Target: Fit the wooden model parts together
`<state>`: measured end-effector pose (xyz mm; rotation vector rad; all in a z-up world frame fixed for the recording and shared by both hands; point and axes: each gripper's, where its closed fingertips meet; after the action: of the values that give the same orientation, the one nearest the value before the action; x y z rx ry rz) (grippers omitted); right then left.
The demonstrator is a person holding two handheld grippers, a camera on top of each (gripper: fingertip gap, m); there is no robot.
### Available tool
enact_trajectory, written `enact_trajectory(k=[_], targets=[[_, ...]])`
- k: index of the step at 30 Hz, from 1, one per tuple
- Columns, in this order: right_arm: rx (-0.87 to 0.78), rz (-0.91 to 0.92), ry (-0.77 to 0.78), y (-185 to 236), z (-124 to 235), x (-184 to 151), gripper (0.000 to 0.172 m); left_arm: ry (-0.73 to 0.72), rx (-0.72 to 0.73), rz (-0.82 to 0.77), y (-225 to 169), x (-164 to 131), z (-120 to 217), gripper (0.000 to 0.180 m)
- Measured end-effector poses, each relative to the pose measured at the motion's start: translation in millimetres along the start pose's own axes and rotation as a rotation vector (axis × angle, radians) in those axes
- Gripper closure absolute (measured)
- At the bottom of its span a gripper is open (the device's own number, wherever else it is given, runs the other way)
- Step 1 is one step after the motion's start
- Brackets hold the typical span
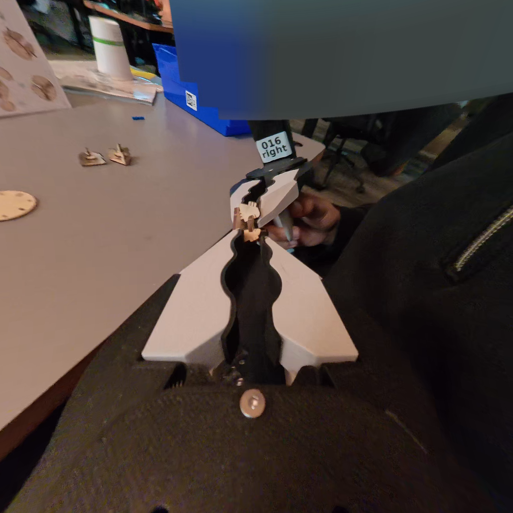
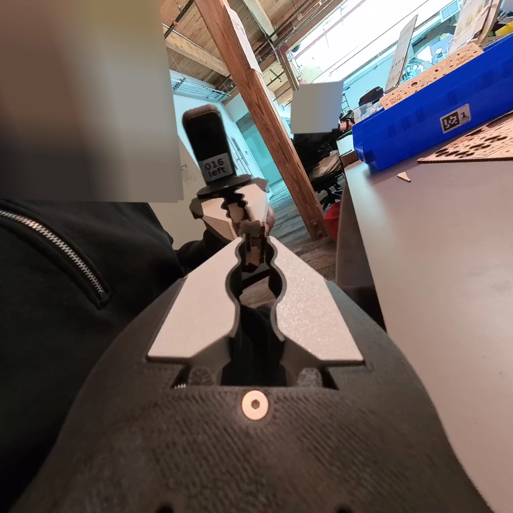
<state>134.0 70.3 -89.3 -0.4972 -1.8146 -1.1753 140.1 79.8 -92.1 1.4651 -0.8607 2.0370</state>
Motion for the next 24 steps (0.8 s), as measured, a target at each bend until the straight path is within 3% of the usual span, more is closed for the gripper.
enact_trajectory(k=[10, 24], targets=[[-0.027, -0.023, 0.038, -5, -1, -6, 0.161, 0.22, 0.185, -0.353, 8, -14, 0, 0.173], [-0.002, -0.03, 0.035, 0, 0, -7, 0.161, 0.243, 0.142, -0.324, 3, -17, 0, 0.175]])
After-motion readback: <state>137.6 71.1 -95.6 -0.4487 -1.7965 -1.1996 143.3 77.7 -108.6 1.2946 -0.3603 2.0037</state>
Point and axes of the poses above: each gripper's, where its closed fingertips meet, z back along the fingers, x out of its top, y = z × x across the jaws, and after that the axes turned 5 degrees about -x, right-handed
